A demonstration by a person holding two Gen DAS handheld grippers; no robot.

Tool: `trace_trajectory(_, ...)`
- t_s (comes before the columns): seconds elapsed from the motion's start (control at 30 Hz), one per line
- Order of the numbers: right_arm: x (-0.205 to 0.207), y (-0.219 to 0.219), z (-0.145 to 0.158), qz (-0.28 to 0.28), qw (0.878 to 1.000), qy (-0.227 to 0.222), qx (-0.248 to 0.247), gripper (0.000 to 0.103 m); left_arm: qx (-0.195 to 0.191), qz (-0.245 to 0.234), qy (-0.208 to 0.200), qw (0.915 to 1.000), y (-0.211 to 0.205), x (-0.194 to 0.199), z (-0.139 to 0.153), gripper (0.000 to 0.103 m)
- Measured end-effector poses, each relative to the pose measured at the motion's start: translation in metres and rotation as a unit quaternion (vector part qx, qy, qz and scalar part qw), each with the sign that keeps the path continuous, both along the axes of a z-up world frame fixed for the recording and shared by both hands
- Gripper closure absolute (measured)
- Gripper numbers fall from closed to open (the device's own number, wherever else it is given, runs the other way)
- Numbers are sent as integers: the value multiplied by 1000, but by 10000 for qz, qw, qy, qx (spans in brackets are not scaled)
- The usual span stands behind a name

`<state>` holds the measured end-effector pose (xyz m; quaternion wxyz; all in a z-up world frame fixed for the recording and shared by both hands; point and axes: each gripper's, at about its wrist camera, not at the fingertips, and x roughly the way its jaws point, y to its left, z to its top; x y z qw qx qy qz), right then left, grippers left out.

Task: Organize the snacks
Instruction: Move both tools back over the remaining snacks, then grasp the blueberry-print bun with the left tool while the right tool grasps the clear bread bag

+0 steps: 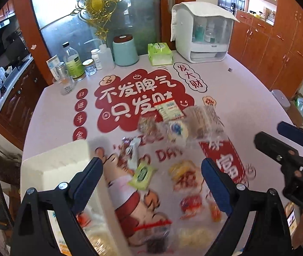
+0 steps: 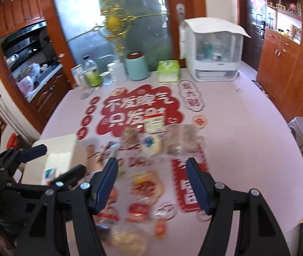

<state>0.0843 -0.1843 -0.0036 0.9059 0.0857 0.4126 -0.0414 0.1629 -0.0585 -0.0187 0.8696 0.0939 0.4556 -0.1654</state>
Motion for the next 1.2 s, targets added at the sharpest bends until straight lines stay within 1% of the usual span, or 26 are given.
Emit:
trace_trajectory(0.17,33,-47,-14,-70,9997,213,31,37,56,83,217,9997,-31,40,-24,10)
trace_trajectory(0.33,77,-78,-39,-31,9979,564,307,37,352,250,573,9974,-57,76,-75,10)
trace_trajectory(0.43,106,-86,-61,-10,9956,841,412,36,376,359,892,9947,-69,92,-106,10)
trace_trajectory(0.57,141,-91,-101,-26,9891,1319,658,36,459,458,1034,9925,-80,102,-133,11)
trace_trajectory(0.63,154,-90,-120,-47,9859,1523,696,36,470,472,1146,9912,-85,106,-145,12)
trace_trajectory(0.73,169,-85,-141,-34,9823,1762,642,36,522,492,1211,9900,-87,109,-153,12)
trace_trajectory(0.8,177,-81,-154,-22,9797,1924,572,36,478,505,1269,9895,-88,111,-156,12)
trace_trajectory(0.87,184,-78,-165,-33,9777,2048,467,30,458,529,1302,9890,-88,115,-158,12)
trace_trajectory(0.9,186,-77,-169,-42,9770,2071,502,28,453,530,1310,9889,-88,116,-159,12)
trace_trajectory(0.93,189,-78,-173,-65,9761,2110,515,26,449,529,1318,9888,-89,116,-159,12)
trace_trajectory(1.1,192,-80,-181,-52,9741,2192,560,26,448,498,1404,9878,-91,121,-165,13)
trace_trajectory(1.2,191,-84,-181,-15,9740,2167,660,30,410,472,1491,9868,-93,123,-168,16)
